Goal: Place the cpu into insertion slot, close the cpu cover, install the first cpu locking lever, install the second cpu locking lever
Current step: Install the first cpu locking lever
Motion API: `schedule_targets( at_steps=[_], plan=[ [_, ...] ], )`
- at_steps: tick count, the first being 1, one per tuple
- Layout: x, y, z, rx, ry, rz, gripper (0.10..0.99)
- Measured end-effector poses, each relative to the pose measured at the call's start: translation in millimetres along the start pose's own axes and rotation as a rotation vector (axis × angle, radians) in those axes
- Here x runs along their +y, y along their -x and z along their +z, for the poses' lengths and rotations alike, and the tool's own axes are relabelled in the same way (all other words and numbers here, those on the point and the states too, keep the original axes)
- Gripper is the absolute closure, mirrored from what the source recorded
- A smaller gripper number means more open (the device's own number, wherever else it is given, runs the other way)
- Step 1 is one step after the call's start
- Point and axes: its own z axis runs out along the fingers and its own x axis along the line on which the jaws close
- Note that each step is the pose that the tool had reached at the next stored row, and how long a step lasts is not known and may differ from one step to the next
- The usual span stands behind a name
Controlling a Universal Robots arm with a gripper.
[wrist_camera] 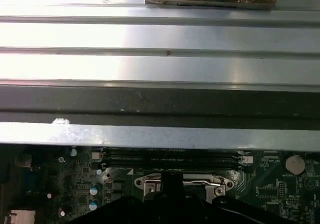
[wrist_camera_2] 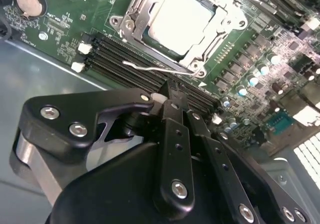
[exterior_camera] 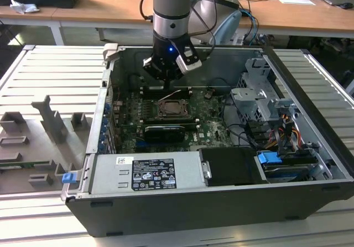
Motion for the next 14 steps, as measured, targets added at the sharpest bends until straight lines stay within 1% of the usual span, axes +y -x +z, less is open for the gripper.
schedule_targets(
  at_steps=[3, 5, 9, 14],
  plan=[
    [-0.3, 0.2, 2.6, 0.0015, 0.000, -0.025, 0.980],
    [-0.6, 3.5, 6.4, 0.0014, 0.004, -0.026, 0.980],
    [0.0, 10.0, 10.2, 0.0014, 0.005, -0.027, 0.980],
    [1.1, 14.8, 15.2, 0.0014, 0.006, -0.026, 0.980]
  ],
)
